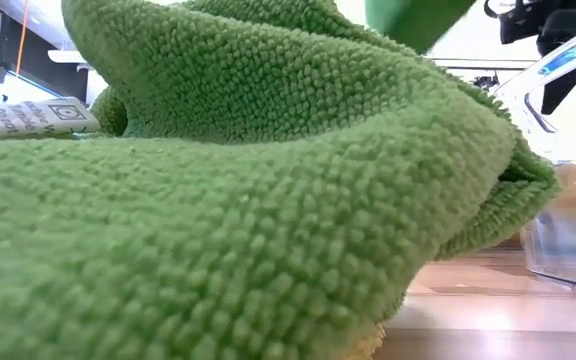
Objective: Sort microfiber towel by color & place in baskets
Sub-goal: Put the green microfiber towel into the bottom transparent bin
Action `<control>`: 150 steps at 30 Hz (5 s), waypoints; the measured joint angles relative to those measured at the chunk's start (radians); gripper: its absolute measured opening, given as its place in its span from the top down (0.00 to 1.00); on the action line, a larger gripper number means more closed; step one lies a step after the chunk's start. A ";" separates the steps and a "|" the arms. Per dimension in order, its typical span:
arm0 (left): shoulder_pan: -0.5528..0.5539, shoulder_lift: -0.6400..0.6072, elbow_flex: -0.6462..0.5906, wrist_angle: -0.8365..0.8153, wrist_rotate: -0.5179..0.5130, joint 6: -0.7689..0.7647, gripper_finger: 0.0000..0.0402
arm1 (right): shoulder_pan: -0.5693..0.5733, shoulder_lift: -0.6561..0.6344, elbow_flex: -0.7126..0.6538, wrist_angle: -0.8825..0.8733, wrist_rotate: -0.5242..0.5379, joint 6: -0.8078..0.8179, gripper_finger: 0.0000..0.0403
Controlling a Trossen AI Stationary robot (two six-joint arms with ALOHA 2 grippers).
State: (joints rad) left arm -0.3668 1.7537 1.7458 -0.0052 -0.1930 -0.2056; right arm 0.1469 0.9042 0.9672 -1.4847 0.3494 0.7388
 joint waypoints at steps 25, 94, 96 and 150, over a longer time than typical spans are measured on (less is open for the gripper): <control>-0.033 0.575 0.355 -0.080 -0.059 -0.373 1.00 | 0.000 -0.225 0.000 -0.001 -0.072 -0.040 0.34; -0.059 -0.630 -1.034 -0.154 -0.097 -0.300 0.81 | 0.649 0.607 0.388 0.321 -0.156 1.379 0.63; -0.059 -0.644 -1.043 -0.146 -0.098 -0.300 0.81 | 0.653 0.693 0.450 0.259 -0.216 1.393 0.67; -0.061 -0.653 -1.044 -0.127 -0.053 -0.184 0.81 | 0.727 0.757 0.447 0.420 0.125 0.997 0.98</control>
State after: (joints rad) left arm -0.4273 1.1003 0.7017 -0.1326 -0.2457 -0.3894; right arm 0.8741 1.6608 1.4139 -1.0648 0.4749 1.7354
